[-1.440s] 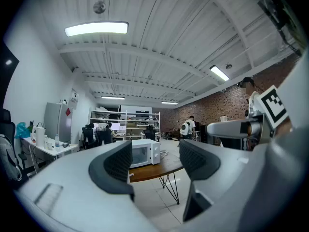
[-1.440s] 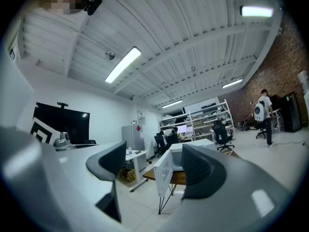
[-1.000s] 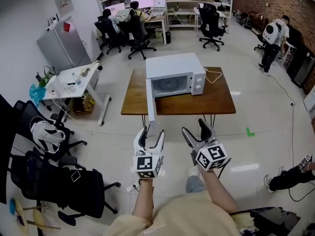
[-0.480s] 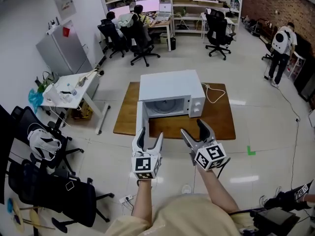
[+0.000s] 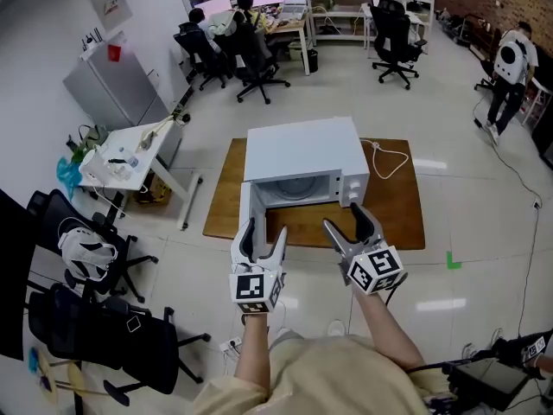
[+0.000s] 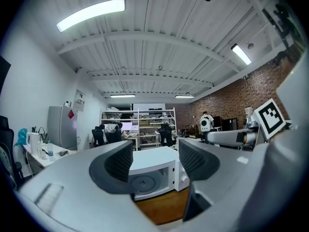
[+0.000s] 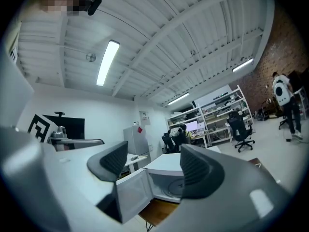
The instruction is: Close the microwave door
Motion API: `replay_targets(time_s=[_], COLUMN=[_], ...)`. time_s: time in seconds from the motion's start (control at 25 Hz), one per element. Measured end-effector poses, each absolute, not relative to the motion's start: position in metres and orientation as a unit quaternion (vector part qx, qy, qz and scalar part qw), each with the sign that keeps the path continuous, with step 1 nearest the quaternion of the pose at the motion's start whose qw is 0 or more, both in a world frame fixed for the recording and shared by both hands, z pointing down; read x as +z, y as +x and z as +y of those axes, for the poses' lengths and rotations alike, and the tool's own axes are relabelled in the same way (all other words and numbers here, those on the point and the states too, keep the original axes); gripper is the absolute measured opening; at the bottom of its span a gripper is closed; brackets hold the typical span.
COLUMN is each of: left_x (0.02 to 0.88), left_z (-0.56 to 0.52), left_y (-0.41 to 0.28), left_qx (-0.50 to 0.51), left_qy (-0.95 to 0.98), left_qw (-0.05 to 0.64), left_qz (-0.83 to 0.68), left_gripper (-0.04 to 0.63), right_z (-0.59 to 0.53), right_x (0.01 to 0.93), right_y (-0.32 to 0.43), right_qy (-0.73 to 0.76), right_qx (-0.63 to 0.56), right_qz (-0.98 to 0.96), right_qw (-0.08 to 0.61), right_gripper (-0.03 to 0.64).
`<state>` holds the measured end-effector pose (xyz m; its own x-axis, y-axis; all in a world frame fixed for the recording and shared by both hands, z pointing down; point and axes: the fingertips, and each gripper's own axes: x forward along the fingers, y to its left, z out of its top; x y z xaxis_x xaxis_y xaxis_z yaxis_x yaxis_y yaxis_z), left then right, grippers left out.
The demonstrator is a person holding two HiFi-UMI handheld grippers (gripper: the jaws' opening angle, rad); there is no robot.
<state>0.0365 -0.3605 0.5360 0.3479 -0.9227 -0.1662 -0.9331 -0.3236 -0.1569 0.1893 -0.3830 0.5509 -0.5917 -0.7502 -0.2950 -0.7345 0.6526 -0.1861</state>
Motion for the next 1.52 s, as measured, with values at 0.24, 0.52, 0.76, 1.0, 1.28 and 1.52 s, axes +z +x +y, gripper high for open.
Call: replay_targets(time_s=[0.24, 0.52, 0.76, 1.0, 1.28, 1.52], left_x=[0.543, 0.571, 0.629, 0.69, 0.751, 0.763], left_z=[-0.388, -0.398, -0.395, -0.399, -0.39, -0.398], left_y=[0.007, -0.047, -0.076, -0.116, -0.13, -0.14], left_qx=[0.008, -0.03, -0.08, -0.131, -0.148, -0.161], left_qy=[-0.819, -0.83, -0.857, -0.849, -0.861, -0.853], left_qw=[0.094, 0.045, -0.074, -0.156, -0.221, -0.251], left_qz=[0.566, 0.555, 0.504, 0.488, 0.433, 0.429], left_gripper=[0.302, 0.302, 0.302, 0.302, 0.29, 0.258], right_z=[-0.405, -0.412, -0.418, -0.426, -0.417, -0.424], right_x=[0.546, 0.541, 0.541, 0.537, 0.546, 0.532], right_y=[0.153, 0.117, 0.112, 0.096, 0.077, 0.077], right_qy=[-0.411, -0.414, -0.422, -0.425, -0.438, -0.457], right_qx=[-0.026, -0.017, -0.021, -0.017, -0.013, -0.008], right_qz=[0.895, 0.893, 0.887, 0.887, 0.882, 0.875], right_qw=[0.173, 0.176, 0.188, 0.181, 0.174, 0.162], right_gripper=[0.328, 0.328, 0.327, 0.325, 0.324, 0.324])
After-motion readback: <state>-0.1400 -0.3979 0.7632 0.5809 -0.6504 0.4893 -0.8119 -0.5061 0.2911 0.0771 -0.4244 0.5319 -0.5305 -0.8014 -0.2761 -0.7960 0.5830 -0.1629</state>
